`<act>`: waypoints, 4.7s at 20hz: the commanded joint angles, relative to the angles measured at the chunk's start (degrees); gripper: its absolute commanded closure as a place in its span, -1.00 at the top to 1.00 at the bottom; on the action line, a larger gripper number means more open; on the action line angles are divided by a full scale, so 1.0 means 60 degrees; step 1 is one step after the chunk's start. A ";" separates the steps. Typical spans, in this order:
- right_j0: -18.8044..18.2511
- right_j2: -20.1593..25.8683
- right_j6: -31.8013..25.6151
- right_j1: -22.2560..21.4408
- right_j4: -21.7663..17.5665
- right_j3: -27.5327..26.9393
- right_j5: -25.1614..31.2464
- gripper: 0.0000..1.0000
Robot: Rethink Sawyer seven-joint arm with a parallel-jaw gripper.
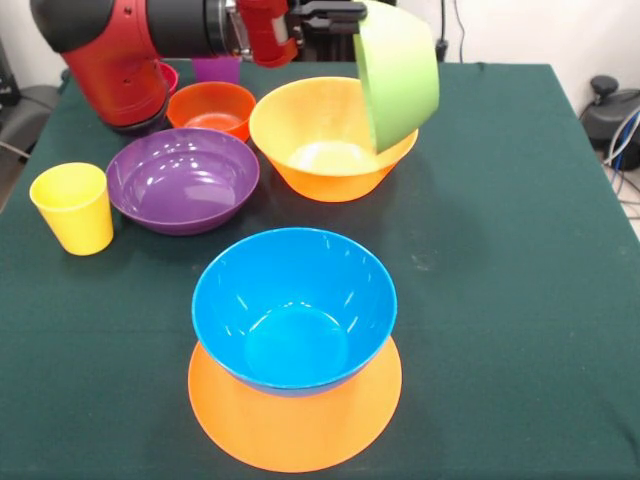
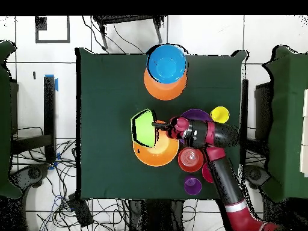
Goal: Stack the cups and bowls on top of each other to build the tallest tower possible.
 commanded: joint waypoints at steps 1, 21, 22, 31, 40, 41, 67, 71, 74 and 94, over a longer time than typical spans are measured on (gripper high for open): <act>0.0573 -0.0972 -0.2840 0.0246 0.0598 -0.1752 0.1130 -1.00; 0.0271 -0.1410 -0.2921 0.0073 0.0583 -0.2001 0.1878 -1.00; 0.0211 -0.1445 -0.2905 0.0011 0.0547 -0.1964 0.1917 -1.00; 0.0161 -0.1613 -0.3011 -0.0170 0.0545 -0.2101 0.2518 -1.00; -0.0256 -0.1941 -0.3180 -0.0201 0.0349 -0.1827 0.2757 -1.00; -0.0300 -0.1981 -0.3207 -0.0201 0.0325 -0.1789 0.2736 -1.00; 0.0004 -0.2356 -0.3861 0.0167 0.0834 -0.2609 0.3319 -1.00; 0.0112 -0.2369 -0.3813 0.0166 0.0910 -0.2776 0.3499 -1.00; 0.0107 -0.2367 -0.3787 0.0174 0.1008 -0.2793 0.3592 -1.00; 0.0287 -0.2451 -0.3619 0.0172 0.1299 -0.3052 0.4420 -1.00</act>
